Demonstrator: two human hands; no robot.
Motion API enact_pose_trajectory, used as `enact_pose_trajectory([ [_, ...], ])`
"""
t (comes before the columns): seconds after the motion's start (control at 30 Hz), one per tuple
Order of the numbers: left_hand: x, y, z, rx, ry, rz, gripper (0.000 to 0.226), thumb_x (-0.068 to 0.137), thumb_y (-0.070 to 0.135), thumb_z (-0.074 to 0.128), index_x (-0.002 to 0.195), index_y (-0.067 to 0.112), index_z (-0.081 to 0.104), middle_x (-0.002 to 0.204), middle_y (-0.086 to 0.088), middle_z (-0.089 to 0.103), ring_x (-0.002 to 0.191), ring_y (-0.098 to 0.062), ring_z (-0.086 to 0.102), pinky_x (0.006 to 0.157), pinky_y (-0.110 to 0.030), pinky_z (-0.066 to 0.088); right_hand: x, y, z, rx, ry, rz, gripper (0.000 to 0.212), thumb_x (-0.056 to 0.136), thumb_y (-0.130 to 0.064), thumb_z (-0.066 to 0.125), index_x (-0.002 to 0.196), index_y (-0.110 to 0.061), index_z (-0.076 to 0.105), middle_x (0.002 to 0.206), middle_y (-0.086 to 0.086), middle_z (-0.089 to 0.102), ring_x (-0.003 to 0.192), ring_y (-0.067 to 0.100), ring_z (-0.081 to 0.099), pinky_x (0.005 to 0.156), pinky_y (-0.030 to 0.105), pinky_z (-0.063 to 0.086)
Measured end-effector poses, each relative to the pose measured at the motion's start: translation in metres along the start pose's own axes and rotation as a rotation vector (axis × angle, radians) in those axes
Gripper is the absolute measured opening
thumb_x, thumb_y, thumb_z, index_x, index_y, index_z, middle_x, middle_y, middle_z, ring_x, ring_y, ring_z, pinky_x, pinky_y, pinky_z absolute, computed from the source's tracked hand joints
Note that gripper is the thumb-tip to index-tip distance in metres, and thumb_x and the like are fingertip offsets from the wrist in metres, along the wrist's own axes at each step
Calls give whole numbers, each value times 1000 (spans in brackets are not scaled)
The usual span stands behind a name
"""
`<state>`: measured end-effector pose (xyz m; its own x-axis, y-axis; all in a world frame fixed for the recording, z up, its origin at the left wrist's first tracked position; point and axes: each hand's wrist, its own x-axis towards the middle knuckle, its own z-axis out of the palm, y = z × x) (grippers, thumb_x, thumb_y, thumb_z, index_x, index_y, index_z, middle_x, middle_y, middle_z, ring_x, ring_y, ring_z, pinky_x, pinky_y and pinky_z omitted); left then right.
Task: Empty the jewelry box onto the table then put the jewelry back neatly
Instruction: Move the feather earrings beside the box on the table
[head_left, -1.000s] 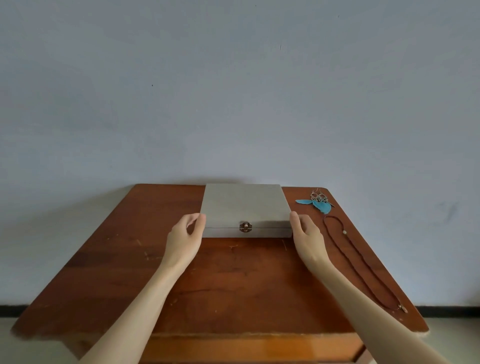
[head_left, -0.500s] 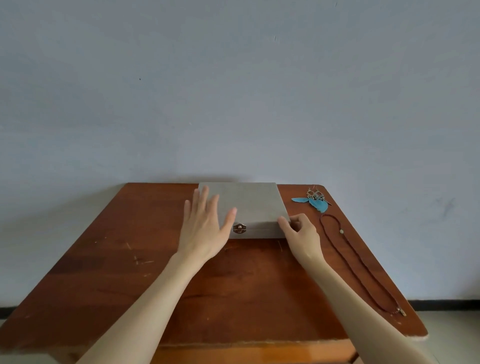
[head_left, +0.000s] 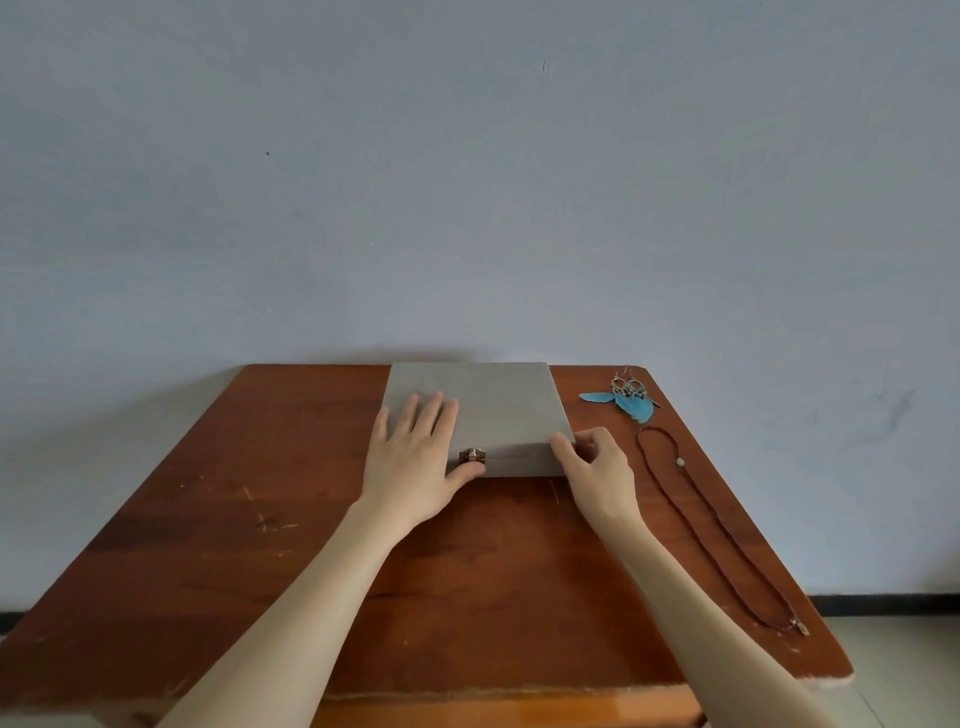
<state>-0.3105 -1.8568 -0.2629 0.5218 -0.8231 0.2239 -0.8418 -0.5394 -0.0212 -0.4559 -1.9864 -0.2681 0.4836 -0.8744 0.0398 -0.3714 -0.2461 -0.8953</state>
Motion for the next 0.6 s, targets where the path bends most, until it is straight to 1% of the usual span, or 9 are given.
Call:
enact_pose_trajectory([
  [0.07,-2,-1,3,17,62,16,78,83,65,35,145,19,24,153,-2,25,142,-26,21,112,-49,20,-2,0,2,-42,6,-24,38,92,-40,51,120,-16,49,118,4,59,96,13,53,79,27,47],
  [0.13,-2,-2,4,23,81,33,74,79,64,36,137,18,40,144,-5,42,133,-30,38,104,-52,31,-4,0,3,-115,-13,-73,53,90,-43,54,135,-19,41,131,3,55,112,18,54,94,34,46],
  [0.2,-1,-5,7,34,107,39,70,80,63,41,135,19,43,141,-6,46,130,-31,43,102,-53,34,-5,-2,3,-195,-42,-105,67,86,-44,59,143,-20,33,138,1,50,125,22,48,102,37,41],
  [0.23,-1,-7,9,41,110,39,70,80,64,40,135,20,42,141,-5,45,131,-31,42,102,-53,34,-5,-3,3,-219,-50,-115,69,86,-43,61,144,-20,31,139,1,50,126,22,47,103,37,40],
  [0.33,-2,-14,9,40,111,24,75,80,68,22,137,24,39,144,-3,42,133,-29,39,104,-51,31,-1,-6,9,-258,-60,-159,66,86,-37,63,143,-19,34,135,2,54,123,24,49,102,37,43],
  [0.4,-2,-23,8,26,78,7,80,77,70,8,142,28,29,151,0,31,140,-26,27,111,-49,23,1,-11,18,-276,-68,-173,64,86,-36,62,142,-17,35,132,4,56,121,25,51,102,38,44],
  [0.47,-1,-37,9,12,51,-19,84,74,71,-2,145,31,19,155,3,20,143,-23,15,114,-47,16,2,-20,29,-298,-80,-188,64,86,-36,62,140,-16,35,129,5,57,119,24,53,99,36,45],
  [0.53,-1,-53,9,20,57,-30,88,72,76,-7,145,33,17,155,4,19,144,-21,14,114,-46,14,3,-28,43,-312,-97,-210,63,86,-37,62,138,-14,36,126,5,59,116,24,55,96,34,46],
  [0.6,1,-67,10,26,68,-32,92,71,77,-13,145,34,19,154,3,22,143,-22,17,113,-46,16,5,-35,55,-311,-116,-221,62,86,-37,63,135,-12,36,125,6,59,116,24,55,93,33,45],
])
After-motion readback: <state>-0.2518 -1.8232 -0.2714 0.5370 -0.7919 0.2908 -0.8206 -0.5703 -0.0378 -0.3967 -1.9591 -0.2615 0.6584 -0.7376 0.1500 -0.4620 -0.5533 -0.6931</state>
